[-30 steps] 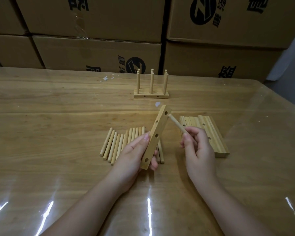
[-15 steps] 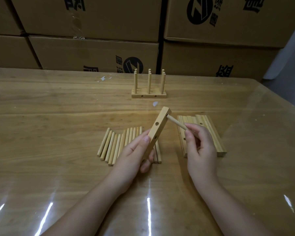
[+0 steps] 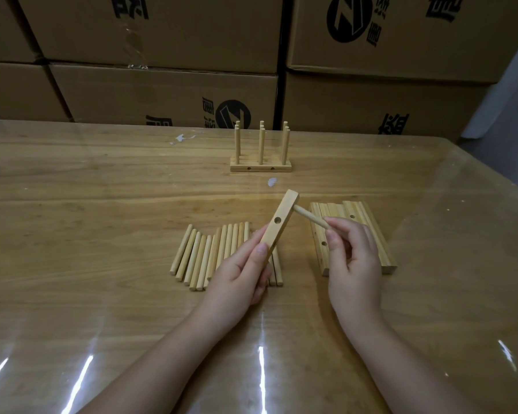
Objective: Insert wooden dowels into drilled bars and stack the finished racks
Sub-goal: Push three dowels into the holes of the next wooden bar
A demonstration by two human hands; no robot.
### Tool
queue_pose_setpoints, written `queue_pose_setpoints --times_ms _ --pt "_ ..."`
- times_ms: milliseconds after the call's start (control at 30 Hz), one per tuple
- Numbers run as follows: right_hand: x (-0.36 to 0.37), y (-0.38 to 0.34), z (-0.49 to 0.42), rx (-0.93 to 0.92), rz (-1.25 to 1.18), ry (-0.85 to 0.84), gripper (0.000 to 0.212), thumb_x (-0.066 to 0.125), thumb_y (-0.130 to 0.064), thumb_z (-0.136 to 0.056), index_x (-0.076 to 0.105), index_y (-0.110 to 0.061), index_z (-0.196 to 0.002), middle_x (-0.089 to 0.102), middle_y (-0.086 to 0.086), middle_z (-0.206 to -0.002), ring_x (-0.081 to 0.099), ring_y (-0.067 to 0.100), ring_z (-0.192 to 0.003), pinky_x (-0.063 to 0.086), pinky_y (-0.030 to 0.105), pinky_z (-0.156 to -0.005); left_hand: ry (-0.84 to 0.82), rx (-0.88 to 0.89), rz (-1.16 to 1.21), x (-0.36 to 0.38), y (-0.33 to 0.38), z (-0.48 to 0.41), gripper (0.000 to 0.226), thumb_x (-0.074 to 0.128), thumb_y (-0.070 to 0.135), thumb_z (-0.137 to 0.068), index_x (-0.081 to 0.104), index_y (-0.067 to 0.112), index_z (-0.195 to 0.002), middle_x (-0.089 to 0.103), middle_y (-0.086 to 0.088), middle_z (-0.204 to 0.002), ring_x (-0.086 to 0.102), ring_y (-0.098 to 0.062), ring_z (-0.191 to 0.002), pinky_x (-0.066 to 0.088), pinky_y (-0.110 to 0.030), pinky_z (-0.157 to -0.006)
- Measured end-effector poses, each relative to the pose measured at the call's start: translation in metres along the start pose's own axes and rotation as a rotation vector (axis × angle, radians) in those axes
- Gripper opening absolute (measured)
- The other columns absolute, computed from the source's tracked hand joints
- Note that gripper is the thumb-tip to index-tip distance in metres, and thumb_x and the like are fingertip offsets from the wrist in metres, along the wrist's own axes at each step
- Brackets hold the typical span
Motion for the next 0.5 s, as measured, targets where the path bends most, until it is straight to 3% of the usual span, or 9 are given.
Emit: queue_pose_setpoints --times_ms 267,500 --pt "0.0003 0.0046 -0.0002 0.015 0.031 -0.005 0.020 0.052 -0.007 -0.093 0.064 -0.015 -0.106 0.058 0.001 -0.094 0.055 0.016 -0.090 0.049 0.033 -0.076 0.015 0.020 -0.075 0.0001 0.0022 0.0009 0.044 0.041 0.046 -0.086 0.047 0.047 -0.129 0.043 0.010 -0.058 0.040 0.000 -0.047 0.036 -0.015 -0.046" --pt "-0.0005 0.0093 -0.0002 0.035 0.049 -0.003 0.019 0.051 -0.008 -0.093 0.064 -0.015 -0.106 0.057 0.000 -0.095 0.054 0.018 -0.091 0.050 0.038 -0.076 0.002 0.026 -0.121 0.0017 0.0053 0.0016 0.049 0.039 0.043 -0.087 0.044 0.040 -0.136 0.042 0.010 -0.057 0.039 -0.001 -0.047 0.035 -0.015 -0.047"
Point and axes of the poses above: each hand's wrist, its own z-axis away from the middle knuckle, its own x-axis out of the palm, y = z × x, the point moved 10 cm from there along -z, towards the middle knuckle
